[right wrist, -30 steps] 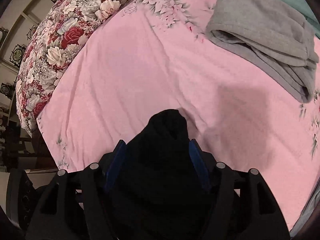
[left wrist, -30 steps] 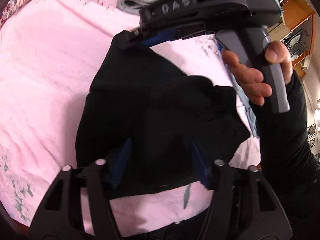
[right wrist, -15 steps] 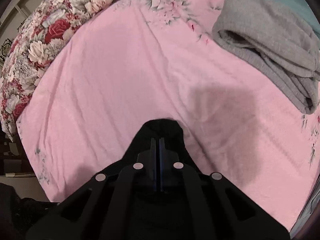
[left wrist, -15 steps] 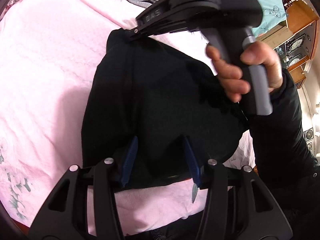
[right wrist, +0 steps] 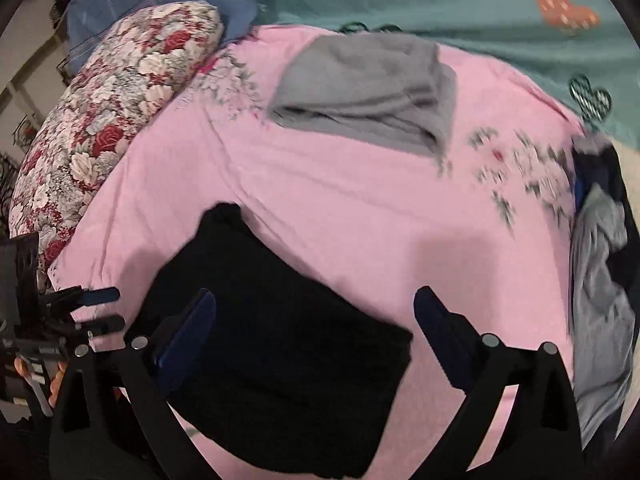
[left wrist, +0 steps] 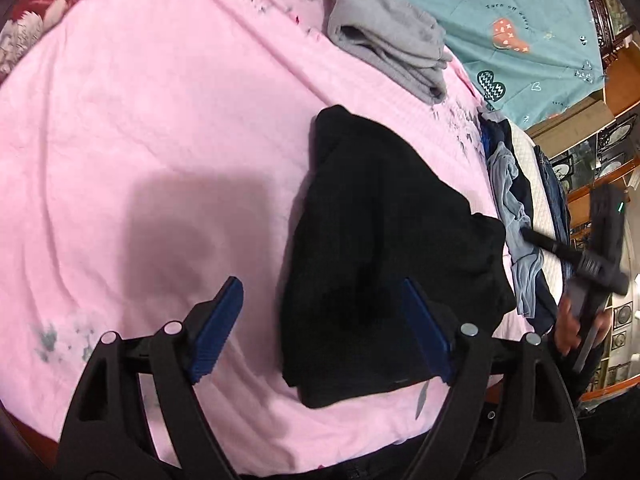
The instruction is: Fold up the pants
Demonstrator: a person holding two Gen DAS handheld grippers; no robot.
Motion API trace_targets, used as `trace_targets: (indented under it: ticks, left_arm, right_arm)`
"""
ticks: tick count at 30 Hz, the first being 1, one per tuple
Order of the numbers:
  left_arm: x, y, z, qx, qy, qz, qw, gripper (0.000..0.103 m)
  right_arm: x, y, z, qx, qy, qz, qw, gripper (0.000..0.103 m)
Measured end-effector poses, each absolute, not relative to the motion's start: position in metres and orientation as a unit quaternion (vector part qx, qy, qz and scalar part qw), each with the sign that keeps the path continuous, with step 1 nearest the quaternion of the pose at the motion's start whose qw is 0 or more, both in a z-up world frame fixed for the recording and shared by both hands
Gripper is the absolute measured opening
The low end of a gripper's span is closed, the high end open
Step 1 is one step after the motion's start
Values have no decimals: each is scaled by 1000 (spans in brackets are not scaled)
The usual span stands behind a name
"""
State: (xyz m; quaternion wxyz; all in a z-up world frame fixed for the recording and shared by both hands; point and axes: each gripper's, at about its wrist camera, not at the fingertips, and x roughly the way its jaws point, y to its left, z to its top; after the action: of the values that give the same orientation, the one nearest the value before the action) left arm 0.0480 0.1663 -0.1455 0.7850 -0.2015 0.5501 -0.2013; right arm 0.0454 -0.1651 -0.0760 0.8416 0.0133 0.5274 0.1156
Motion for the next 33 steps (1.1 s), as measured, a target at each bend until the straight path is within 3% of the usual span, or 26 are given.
trace_targets:
  ticks: [8,11,17,23,24,25,26,27,28,33]
  left_arm:
    - [85,130,-169,-212,584,-282,731,84]
    - [91,124,-171,-222,590,-299,716,89]
    - [100,122,-178,-259,589,-344,684,90]
    - [105,96,-174,-221,573,-349,707,88]
    - [102,93,-171,-214,572,-344,713,72]
    - [97,88,-167,-209,568,-348,716,53]
    - [90,84,-158,-196,553,-350,730,48]
    - [86,82,-151,-188,542,-351,740,36]
    - [81,81,-142,-186,530,-359,746,34]
    - [71,71,-101,-160,484,-367,778,32]
  right_arm:
    - [1,-209,-159,207,591,133,768,99]
    - [2,-206,-170,231,599,154,751,99]
    - [14,-203,-172,260,579,206,745,100]
    - [21,-184,-175,234,549,227,770,91]
    - [19,-181,-174,218,548,217,778,79]
    - [18,-179,-172,195,546,202,790,58]
    - [14,-176,-170,181,543,194,797,52]
    - [12,-175,-167,178,537,191,802,44]
    - [8,-175,-162,173,531,188,808,38]
    - [-4,-161,-134,126,486,192,843,34]
